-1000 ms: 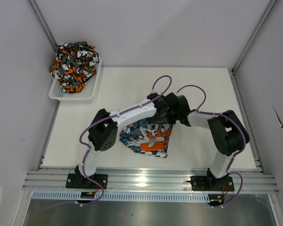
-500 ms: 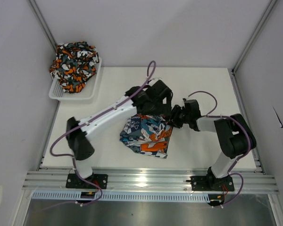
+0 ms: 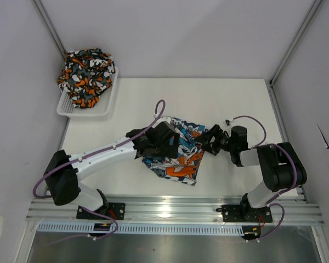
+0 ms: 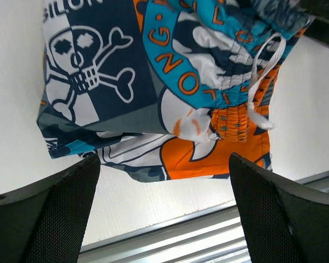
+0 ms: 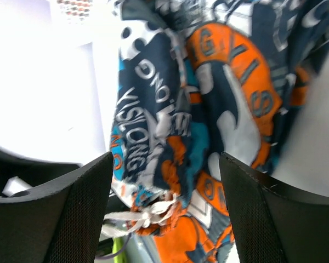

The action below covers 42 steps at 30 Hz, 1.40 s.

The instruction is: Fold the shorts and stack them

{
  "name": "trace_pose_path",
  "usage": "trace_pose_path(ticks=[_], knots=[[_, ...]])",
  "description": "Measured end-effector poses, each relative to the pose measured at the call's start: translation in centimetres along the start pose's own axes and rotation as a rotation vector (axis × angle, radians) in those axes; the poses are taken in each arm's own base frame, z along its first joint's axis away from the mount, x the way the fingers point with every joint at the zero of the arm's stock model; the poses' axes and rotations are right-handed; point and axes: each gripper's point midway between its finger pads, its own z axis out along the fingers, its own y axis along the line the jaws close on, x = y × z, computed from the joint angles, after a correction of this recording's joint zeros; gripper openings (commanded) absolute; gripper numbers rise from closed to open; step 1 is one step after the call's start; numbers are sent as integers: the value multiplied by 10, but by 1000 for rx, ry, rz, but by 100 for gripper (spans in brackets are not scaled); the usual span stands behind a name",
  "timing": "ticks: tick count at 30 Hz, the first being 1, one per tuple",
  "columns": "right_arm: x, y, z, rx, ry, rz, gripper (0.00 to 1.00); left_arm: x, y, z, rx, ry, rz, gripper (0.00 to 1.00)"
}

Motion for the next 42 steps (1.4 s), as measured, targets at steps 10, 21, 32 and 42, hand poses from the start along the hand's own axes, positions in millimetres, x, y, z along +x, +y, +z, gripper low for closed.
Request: trace_pose_path(ticks=[10, 21, 32, 42], knots=[[14, 16, 3, -92, 30, -31, 80, -1, -16, 16, 89, -82, -9, 99], [28, 19, 20, 90, 83, -242, 61, 0, -46, 43, 78, -110, 111, 96], [28, -4, 23, 217, 106, -267, 47, 30, -59, 77, 16, -88, 215, 81], [29, -19, 28, 229, 147, -211, 12, 42, -67, 77, -41, -150, 279, 58]])
